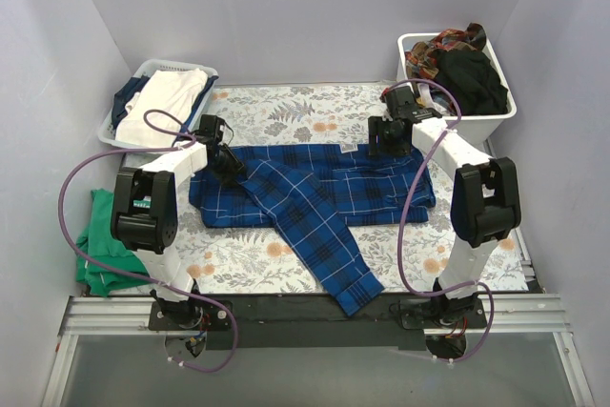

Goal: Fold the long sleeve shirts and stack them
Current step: Fold the shirt

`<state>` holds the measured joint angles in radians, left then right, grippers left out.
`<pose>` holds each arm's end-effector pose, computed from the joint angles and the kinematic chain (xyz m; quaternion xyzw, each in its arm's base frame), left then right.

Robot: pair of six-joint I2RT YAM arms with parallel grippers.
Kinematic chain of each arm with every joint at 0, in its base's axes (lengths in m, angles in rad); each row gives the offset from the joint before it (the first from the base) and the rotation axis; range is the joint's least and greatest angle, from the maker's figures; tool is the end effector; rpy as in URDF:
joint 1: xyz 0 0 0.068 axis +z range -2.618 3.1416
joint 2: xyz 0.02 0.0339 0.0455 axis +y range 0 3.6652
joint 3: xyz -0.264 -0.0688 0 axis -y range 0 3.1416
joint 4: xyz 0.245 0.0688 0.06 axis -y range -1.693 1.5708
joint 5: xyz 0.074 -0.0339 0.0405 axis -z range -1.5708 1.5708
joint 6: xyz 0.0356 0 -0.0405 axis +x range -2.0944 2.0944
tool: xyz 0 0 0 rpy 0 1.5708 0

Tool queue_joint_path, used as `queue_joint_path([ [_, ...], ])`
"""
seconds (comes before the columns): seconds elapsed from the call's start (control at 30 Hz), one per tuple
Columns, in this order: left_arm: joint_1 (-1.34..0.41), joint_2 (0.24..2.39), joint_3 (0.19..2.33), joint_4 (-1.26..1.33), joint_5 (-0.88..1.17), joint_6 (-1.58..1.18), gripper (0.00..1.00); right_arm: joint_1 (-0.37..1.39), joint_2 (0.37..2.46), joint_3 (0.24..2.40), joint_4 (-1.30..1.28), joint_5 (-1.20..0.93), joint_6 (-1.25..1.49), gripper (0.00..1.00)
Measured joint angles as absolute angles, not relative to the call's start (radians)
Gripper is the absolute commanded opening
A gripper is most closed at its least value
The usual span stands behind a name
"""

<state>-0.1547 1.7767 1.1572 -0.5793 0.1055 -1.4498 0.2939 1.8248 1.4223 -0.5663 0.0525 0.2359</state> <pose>0.3433 -0.0573 0.1766 -0.5842 0.7886 -0.1688 0.0911 0.3808 0.1133 0.2380 -0.0199 0.9545 0.0534 0.2926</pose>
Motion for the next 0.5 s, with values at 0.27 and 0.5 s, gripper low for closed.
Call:
queue_joint_path([
  [0.27, -0.155, 1.774, 1.155, -0.589, 0.070, -1.455, 0.00, 0.296, 1.787, 1.363, -0.557, 0.077, 0.252, 0.69],
  [0.5, -0.158, 1.710, 1.181, -0.651, 0.007, -1.445, 0.00, 0.296, 1.753, 1.299, -0.555, 0.126, 0.295, 0.69],
])
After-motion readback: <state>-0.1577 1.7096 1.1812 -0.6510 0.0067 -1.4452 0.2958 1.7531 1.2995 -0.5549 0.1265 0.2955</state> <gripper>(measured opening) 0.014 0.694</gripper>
